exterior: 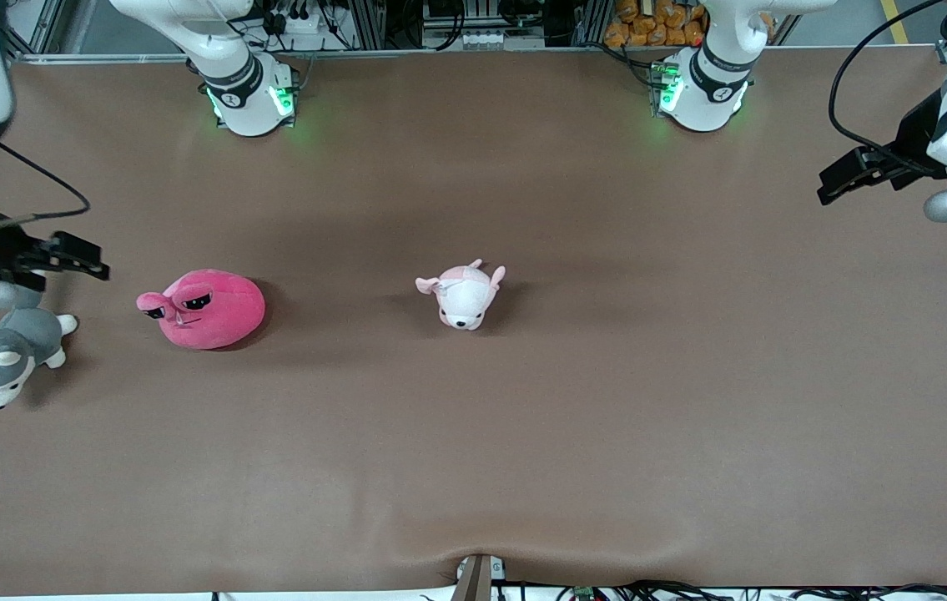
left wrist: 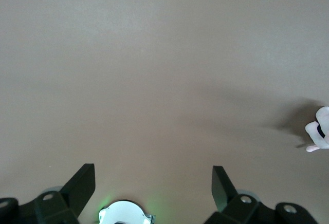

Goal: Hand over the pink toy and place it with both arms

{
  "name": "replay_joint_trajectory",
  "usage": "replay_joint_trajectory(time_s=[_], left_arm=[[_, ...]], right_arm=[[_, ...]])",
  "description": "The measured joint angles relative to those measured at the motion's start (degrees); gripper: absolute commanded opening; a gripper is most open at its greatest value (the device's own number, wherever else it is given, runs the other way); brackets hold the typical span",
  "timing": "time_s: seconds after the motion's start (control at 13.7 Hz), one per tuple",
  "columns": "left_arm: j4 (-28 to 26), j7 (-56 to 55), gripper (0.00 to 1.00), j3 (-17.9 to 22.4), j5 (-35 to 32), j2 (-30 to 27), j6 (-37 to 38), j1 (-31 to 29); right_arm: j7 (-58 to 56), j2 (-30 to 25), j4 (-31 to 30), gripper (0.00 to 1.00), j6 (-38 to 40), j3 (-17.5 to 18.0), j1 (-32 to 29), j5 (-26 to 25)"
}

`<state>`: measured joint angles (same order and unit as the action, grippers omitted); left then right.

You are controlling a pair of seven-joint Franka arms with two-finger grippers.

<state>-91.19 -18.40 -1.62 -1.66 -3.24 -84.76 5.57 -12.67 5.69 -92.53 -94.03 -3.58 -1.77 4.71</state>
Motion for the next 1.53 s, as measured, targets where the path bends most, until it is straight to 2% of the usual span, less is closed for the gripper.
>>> replay_joint_trajectory(time_s=[0.22, 0.44, 0.66, 1.53], left_arm=[[-0.76, 0.53, 1.0, 0.04, 0.0, -0.02, -0.69, 0.0], [-0.86, 0.91, 1.0, 0.24, 0.0, -0.02, -0.72, 0.0], [-1.02, 3.84, 1.0, 0.67, 0.0, -0.02, -0.68, -0.06], [-2.28, 4.86, 1.0, 0.44, 0.0, -1.37, -0.59, -0.1]], right_arm=[[0.4, -1.53, 3.36, 1.0, 6.05, -2.75, 0.58, -0.01], [5.46, -3.85, 3.6, 1.0, 11.04, -5.34, 3.25, -0.01], [8.58, -5.16, 3.6, 1.0, 12.88, -5.35, 3.94, -0.28], [9.05, -5.68, 3.5, 1.0, 12.93, -5.02, 5.98, -3.77]])
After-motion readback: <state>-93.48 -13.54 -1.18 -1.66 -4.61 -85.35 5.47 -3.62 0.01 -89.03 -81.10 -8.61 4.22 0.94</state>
